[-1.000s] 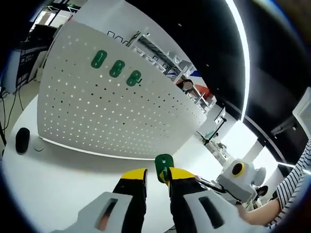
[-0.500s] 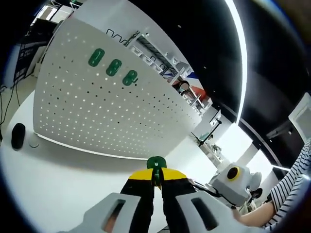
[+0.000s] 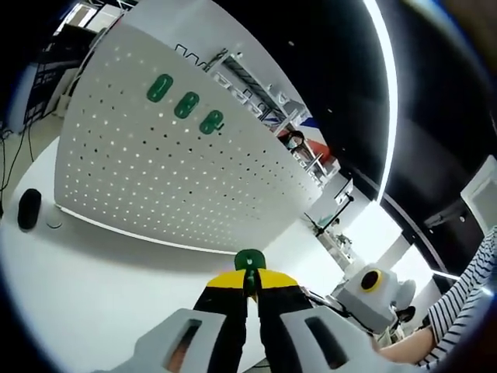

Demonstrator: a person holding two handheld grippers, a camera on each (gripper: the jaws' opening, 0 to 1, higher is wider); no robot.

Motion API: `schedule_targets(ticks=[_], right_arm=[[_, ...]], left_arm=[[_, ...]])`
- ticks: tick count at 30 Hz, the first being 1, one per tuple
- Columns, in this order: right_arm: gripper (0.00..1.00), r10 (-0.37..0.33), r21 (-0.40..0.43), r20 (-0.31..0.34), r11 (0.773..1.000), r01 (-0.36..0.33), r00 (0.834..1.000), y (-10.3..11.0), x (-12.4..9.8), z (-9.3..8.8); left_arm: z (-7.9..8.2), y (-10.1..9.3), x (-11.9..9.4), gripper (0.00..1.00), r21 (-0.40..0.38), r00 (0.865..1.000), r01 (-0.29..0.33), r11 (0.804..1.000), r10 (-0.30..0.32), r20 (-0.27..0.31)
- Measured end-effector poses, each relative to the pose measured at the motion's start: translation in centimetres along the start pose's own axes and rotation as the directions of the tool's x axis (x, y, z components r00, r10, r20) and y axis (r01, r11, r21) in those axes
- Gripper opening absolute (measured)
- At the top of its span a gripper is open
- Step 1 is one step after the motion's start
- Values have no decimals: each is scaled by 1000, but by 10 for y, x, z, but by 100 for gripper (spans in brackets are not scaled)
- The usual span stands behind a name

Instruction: Insert the hook assembly into the mounting plate slot until the hook locks in place.

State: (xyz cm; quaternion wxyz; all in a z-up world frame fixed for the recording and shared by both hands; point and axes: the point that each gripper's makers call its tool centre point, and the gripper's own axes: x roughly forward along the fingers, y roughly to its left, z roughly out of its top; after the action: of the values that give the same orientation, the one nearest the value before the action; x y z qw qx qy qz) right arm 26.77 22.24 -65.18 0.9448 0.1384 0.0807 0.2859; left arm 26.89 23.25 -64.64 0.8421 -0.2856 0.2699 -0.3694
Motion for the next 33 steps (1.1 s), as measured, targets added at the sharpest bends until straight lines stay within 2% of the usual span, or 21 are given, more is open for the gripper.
schedule_targets(ticks=[11, 19, 21, 28, 33], right_arm=[[0, 19, -36, 1, 999, -19, 1000, 1, -2, 2], [1, 24, -27, -16, 999, -25, 1000, 0, -2, 3], [2, 29, -1, -17, 1000, -29, 999, -1, -2, 4], [3, 51, -13, -27, 999, -51, 998, 6, -1, 7], [10, 44, -1, -50, 999, -44, 998, 4, -3, 4]], left_arm=[[-1, -2, -2, 2, -30, 1000, 20, 999, -20, -3], [-3, -4, 0, 1, -32, 1000, 25, 999, -26, -13], [-1, -3, 0, 1, -35, 1000, 24, 999, -24, -4], [6, 2, -4, 1, -10, 1000, 1, 1000, -1, 20], [14, 8, -8, 1, 12, 999, -27, 1000, 27, 47]])
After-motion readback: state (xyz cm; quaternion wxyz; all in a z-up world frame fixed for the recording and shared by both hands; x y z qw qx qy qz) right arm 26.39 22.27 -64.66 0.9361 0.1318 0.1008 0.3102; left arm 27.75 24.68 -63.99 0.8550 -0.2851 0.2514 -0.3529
